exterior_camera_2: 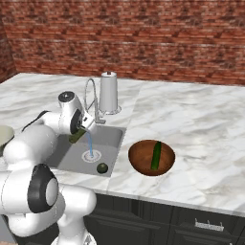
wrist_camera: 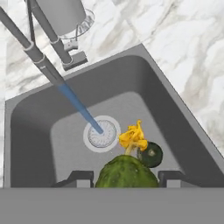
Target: Pick the cucumbers from the sink and place them in one bowl. Place the squash in the other bowl. Then turn off the sink faucet.
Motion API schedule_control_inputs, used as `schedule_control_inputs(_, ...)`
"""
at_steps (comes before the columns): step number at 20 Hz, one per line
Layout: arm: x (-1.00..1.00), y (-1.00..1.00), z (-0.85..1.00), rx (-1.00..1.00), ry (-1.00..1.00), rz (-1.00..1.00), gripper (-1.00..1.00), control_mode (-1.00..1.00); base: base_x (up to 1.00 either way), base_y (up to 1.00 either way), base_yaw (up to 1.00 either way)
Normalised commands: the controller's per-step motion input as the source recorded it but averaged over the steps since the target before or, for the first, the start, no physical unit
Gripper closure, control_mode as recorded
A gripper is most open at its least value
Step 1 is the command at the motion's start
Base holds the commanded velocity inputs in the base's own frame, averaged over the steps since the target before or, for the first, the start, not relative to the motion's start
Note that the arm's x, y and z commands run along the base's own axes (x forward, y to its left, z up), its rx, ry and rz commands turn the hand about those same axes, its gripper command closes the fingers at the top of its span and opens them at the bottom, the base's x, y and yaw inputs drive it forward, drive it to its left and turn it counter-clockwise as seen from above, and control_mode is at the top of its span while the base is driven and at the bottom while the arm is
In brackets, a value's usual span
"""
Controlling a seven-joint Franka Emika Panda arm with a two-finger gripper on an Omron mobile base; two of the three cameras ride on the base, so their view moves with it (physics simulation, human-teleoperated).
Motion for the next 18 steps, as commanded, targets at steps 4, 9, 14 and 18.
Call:
schedule_control_inputs(4,-0.36,-0.38,0.35,-0.01,0.11,0.00,1.00,-1.00,0.00,0.00,0.00)
schedule_control_inputs(9,-0.31,-0.53,0.17,-0.03,0.08,0.00,1.00,-1.00,0.00,0.00,0.00)
schedule_control_inputs(14,-0.23,-0.58,0.10,-0.04,0.04,0.00,1.00,-1.00,0.00,0.00,0.00)
schedule_control_inputs(18,-0.09,-0.56,0.00,-0.05,0.02,0.00,1.00,-1.00,0.00,0.00,0.00)
